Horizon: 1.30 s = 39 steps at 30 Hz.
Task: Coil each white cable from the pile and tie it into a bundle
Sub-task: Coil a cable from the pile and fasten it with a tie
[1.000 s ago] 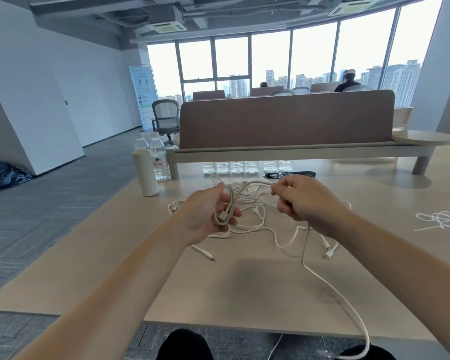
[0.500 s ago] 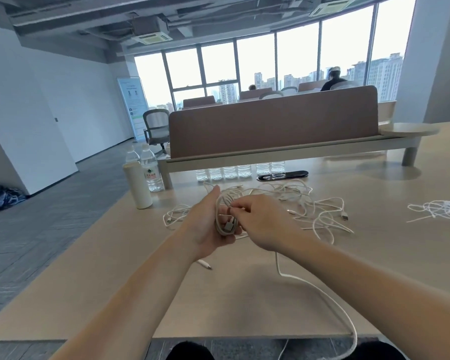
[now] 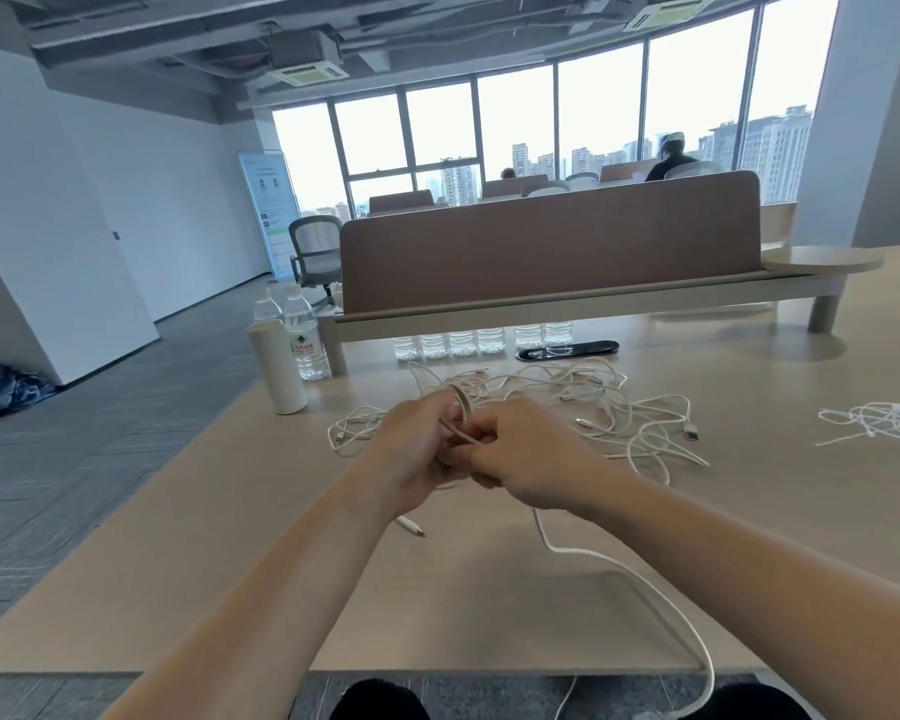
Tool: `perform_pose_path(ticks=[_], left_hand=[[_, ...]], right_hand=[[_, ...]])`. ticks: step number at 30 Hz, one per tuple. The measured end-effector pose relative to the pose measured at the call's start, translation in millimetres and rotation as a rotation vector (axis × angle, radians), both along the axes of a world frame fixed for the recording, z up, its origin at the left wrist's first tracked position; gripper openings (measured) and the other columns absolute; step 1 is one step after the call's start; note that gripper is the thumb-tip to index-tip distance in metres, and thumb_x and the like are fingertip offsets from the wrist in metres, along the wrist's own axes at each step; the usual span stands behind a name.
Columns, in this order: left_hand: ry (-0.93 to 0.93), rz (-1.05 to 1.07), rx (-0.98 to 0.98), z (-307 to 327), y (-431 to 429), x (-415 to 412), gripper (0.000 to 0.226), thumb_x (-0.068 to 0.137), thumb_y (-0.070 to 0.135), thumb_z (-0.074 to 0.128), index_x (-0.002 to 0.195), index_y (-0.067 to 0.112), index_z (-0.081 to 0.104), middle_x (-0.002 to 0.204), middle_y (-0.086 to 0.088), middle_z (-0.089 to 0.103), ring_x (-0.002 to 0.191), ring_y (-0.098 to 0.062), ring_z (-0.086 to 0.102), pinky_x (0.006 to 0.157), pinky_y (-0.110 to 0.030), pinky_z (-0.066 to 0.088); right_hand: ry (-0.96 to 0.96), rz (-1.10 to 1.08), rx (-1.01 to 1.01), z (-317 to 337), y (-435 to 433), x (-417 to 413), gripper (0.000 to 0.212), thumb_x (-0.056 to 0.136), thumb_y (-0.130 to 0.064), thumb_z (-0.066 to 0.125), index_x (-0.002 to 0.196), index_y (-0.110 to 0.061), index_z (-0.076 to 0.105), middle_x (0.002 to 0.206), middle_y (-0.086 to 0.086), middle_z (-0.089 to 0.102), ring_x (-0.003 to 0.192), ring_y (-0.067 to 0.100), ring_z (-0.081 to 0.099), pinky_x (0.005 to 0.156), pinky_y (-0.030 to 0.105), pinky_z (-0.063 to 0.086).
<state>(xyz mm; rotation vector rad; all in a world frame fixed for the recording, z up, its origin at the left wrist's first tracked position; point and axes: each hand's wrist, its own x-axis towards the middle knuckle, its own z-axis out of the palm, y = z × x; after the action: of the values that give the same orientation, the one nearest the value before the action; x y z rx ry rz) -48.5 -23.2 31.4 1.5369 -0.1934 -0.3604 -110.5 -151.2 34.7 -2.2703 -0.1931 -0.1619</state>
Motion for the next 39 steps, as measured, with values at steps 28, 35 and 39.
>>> perform_pose_path(ticks=[28, 35, 39], left_hand=[[0.073, 0.005, -0.119, 22, 45, 14, 0.041, 0.108, 0.034, 0.035, 0.107, -0.002, 0.055, 0.076, -0.014, 0.063, 0.056, -0.021, 0.054, 0.045, -0.024, 0.039], [0.018, -0.114, 0.047, 13, 36, 3, 0.033, 0.108, 0.026, 0.042, 0.104, -0.004, 0.056, 0.083, -0.020, 0.063, 0.071, -0.033, 0.063, 0.078, -0.047, 0.057], [0.022, -0.151, 0.105, 11, 26, 0, 0.038, 0.108, 0.028, 0.042, 0.114, -0.007, 0.054, 0.081, -0.020, 0.065, 0.078, -0.038, 0.066, 0.083, -0.051, 0.057]], right_hand=[[0.338, 0.132, -0.059, -23, -39, -2, 0.019, 0.097, -0.020, 0.063, 0.089, -0.004, 0.070, 0.064, 0.001, 0.065, 0.054, 0.013, 0.051, 0.057, 0.024, 0.043], [0.215, -0.138, -0.028, -9, -43, 8, 0.024, 0.099, -0.022, 0.060, 0.081, -0.007, 0.063, 0.063, 0.002, 0.058, 0.052, 0.015, 0.048, 0.054, 0.026, 0.039], [0.063, -0.233, -0.047, 4, -32, 10, 0.032, 0.098, -0.028, 0.063, 0.077, -0.004, 0.066, 0.068, 0.006, 0.063, 0.055, 0.016, 0.050, 0.055, 0.026, 0.038]])
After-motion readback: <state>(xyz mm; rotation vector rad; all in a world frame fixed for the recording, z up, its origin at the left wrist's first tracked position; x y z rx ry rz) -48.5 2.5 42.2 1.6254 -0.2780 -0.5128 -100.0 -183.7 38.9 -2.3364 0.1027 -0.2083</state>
